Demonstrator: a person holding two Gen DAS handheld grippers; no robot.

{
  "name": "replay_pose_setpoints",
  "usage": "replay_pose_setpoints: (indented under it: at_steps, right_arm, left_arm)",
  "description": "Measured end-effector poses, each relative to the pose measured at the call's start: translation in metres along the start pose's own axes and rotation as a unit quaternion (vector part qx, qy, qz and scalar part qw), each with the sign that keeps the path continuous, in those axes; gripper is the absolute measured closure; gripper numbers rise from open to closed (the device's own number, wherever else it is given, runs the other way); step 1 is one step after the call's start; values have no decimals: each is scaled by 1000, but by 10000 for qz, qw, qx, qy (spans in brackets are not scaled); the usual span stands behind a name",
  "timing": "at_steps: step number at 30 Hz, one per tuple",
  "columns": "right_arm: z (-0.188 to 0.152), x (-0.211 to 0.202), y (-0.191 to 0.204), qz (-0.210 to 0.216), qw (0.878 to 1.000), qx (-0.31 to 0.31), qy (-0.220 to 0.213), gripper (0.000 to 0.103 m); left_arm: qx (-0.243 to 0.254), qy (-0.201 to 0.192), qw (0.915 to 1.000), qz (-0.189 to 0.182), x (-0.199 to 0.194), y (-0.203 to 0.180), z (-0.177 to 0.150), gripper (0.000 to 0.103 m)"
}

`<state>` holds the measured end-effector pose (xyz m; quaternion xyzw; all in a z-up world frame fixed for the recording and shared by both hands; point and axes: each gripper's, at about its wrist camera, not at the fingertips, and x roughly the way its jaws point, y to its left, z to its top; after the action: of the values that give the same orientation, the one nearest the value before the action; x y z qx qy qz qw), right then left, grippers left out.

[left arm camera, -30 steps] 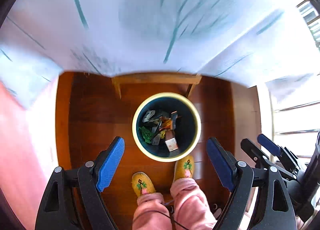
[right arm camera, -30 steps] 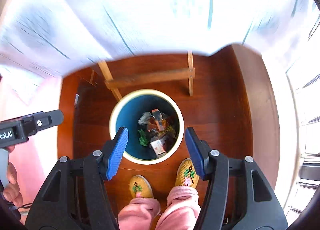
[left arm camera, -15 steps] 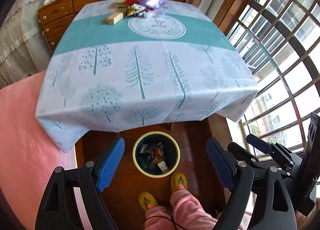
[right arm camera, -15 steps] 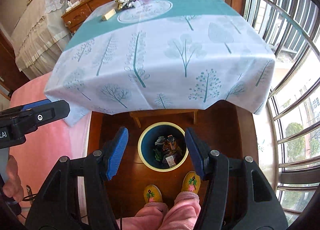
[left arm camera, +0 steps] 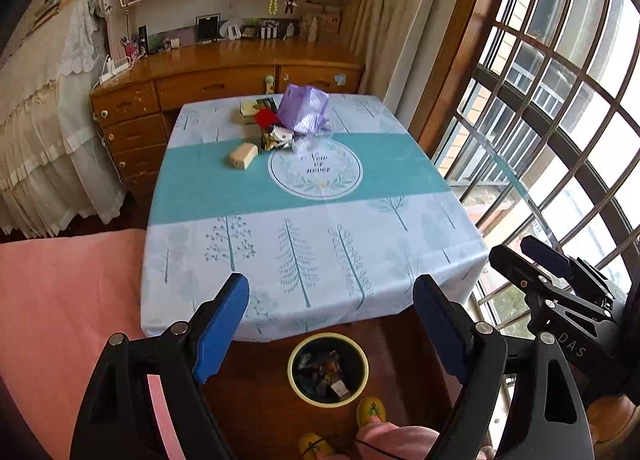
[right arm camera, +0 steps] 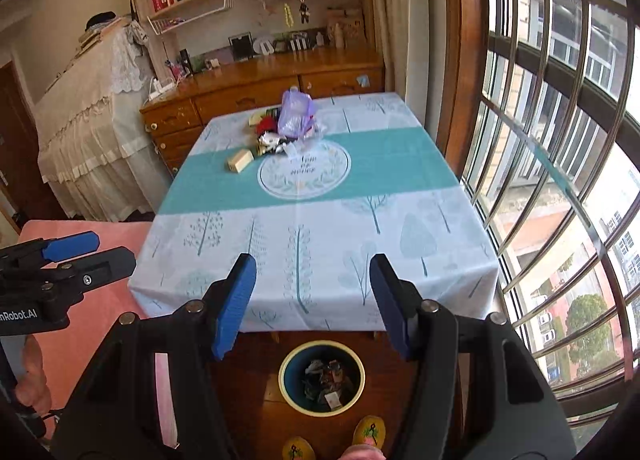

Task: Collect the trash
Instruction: 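Raise both tools from the bin back toward the table, then grasp the beige block with the left gripper while the right grasps the purple bag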

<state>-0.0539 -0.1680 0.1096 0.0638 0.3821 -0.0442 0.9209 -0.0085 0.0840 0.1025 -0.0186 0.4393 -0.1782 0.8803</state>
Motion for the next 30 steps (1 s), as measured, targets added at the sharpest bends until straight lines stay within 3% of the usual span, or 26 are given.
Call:
replay_pose_setpoints:
  at_steps: [8, 14, 21, 23, 25, 30]
  right_arm:
    - [63, 2, 15, 162, 9992, -16, -376, 47]
    - [112, 51, 15, 454, 9983, -193, -321, 47]
    - [186, 169, 4, 1048, 9938, -362, -1, 46]
    - [210, 211, 0, 1204, 9916, -403, 230, 44]
    - [232, 252, -4, 1360, 9890, -429, 398, 35]
    - [275, 359, -14, 1615, 9826, -473, 786, 34]
  left_arm:
    - [34, -307, 9990, 333, -3, 23, 54, 17]
    - [-326, -166, 9965, 755, 45, 53, 99, 17]
    - [-728, 505, 9900, 1100, 160, 85, 161, 17]
    - [-833, 715, 9877, 1110, 196, 93, 179, 17]
    - [-878, 873, 9848, 1218, 235, 100, 197, 17]
    - [-913, 1253, 9748, 1601, 328, 123, 226, 17]
